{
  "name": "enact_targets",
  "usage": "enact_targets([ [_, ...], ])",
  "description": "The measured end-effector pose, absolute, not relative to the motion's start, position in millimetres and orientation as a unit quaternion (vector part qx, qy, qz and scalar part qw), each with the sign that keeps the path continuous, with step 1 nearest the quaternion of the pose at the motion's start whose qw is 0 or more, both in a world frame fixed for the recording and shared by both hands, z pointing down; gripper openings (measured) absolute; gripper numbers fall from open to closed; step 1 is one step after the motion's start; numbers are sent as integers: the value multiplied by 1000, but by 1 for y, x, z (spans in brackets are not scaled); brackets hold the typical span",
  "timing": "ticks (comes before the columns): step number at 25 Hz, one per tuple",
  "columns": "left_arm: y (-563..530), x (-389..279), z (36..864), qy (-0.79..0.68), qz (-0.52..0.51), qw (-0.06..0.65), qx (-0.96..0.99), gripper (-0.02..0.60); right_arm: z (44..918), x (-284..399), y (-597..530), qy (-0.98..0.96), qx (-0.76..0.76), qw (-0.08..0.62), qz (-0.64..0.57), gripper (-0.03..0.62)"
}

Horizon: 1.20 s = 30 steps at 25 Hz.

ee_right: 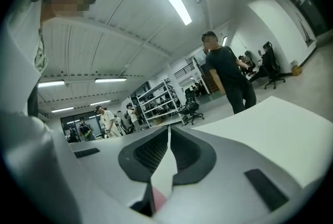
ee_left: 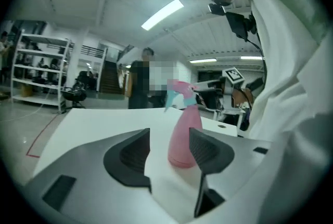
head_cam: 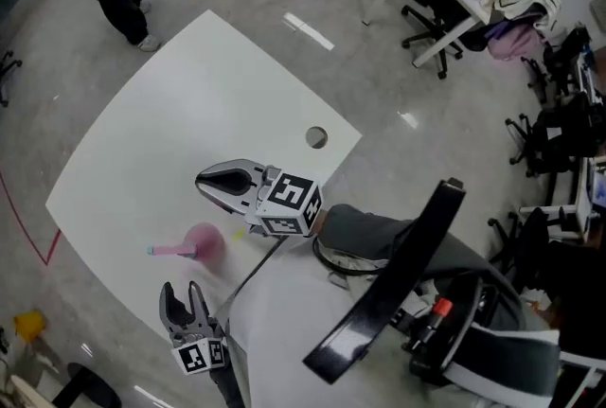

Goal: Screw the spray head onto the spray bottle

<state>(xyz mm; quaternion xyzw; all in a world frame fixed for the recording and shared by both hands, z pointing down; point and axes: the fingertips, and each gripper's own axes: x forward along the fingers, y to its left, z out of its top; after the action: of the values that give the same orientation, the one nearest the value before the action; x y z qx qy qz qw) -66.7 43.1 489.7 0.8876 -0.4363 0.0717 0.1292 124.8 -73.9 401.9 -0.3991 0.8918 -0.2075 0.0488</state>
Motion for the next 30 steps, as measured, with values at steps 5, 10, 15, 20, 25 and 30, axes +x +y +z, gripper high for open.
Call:
enact_targets([
  [5, 45, -99, 467, -510, 46, 116, 851, 103, 417, 127, -70, 893, -392, 33, -217, 9],
  [10, 40, -102, 465, -533, 38, 114, 837, 8, 422, 120, -72, 898, -384, 21, -214, -2],
  [15, 33, -80, 467, -524, 36, 120, 843, 8, 438, 115, -64, 903, -373, -21, -211, -5],
  [20, 28, -59, 468, -501, 42, 120, 856, 8, 460, 102, -52, 910, -345, -65, -222, -5],
  [25, 33, -43, 476, -487, 54, 130, 862, 8, 470, 97, -41, 916, -325, -91, -218, -5],
  [30, 34, -37, 480, -484, 54, 139, 862, 8, 477, 90, -37, 921, -309, -111, -209, -5],
])
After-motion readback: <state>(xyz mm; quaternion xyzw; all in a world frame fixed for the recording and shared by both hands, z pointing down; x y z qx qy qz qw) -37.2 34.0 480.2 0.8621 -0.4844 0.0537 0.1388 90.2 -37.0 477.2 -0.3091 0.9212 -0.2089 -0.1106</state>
